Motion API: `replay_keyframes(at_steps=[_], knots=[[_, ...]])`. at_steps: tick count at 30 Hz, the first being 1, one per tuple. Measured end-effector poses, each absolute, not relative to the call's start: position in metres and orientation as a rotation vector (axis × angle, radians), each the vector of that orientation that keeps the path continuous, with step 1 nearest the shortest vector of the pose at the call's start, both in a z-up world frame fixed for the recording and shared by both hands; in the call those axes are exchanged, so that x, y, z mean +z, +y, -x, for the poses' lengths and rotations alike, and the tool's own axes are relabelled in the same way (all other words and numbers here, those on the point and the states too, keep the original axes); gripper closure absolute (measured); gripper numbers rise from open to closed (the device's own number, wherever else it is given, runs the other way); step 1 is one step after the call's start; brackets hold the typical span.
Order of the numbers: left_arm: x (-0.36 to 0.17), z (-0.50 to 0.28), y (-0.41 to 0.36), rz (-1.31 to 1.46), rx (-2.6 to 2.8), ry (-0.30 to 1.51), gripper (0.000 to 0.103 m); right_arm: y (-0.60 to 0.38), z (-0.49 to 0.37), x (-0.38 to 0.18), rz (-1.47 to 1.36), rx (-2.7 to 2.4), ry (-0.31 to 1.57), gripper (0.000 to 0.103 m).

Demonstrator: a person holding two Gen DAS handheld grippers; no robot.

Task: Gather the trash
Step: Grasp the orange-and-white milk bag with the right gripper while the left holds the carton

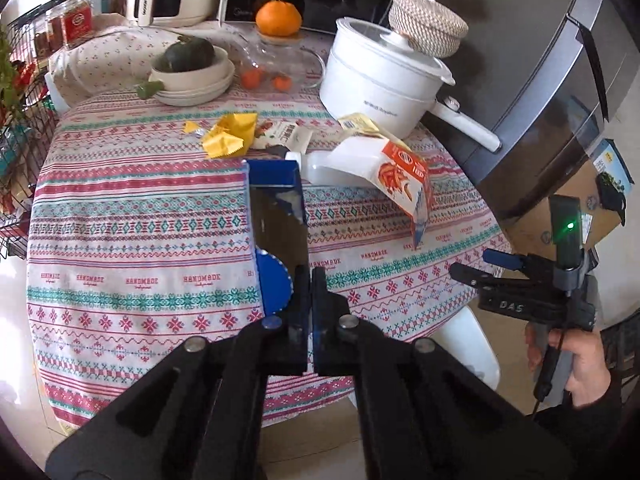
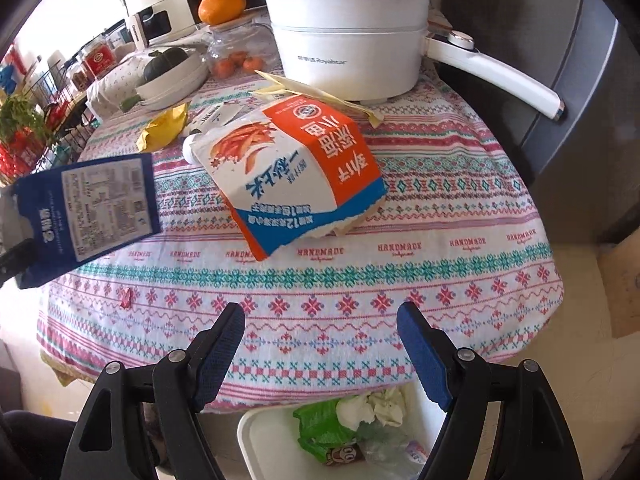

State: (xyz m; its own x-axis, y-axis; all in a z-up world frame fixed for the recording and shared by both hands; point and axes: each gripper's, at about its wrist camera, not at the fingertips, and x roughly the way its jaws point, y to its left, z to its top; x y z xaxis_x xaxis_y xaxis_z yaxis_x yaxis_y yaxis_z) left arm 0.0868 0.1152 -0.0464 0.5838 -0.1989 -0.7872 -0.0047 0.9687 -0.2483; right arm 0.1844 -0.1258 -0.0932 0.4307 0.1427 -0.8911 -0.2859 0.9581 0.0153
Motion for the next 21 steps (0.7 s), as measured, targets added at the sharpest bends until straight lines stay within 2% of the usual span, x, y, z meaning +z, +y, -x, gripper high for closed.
replay_keyframes(at_steps=[8,11,14,16,18,19,21], knots=[[-0.057,-0.089,0.14,0.273,-0.079,0.935,0.102,-0.067,-0.21,-0.111,0.257,0.226,1.001,0.023],[-0.055,-0.089,0.143,0.28,-0.082,0.937,0.102,-0.056,-0.22,-0.117,0.29,0.2,0.957,0.026],[-0.054,-0.087,0.141,0.272,-0.085,0.933,0.102,-0.053,-0.228,-0.121,0.299,0.164,0.918,0.039],[-0.055,-0.086,0.138,0.259,-0.087,0.93,0.102,-0.057,-0.233,-0.124,0.289,0.144,0.922,0.06],[-0.054,-0.085,0.135,0.245,-0.086,0.927,0.102,-0.064,-0.237,-0.126,0.267,0.131,0.933,0.073],[-0.054,-0.084,0.133,0.242,-0.086,0.926,0.102,-0.068,-0.237,-0.125,0.261,0.122,0.928,0.079],[-0.053,-0.084,0.13,0.237,-0.092,0.925,0.102,-0.073,-0.234,-0.119,0.251,0.127,0.908,0.083]])
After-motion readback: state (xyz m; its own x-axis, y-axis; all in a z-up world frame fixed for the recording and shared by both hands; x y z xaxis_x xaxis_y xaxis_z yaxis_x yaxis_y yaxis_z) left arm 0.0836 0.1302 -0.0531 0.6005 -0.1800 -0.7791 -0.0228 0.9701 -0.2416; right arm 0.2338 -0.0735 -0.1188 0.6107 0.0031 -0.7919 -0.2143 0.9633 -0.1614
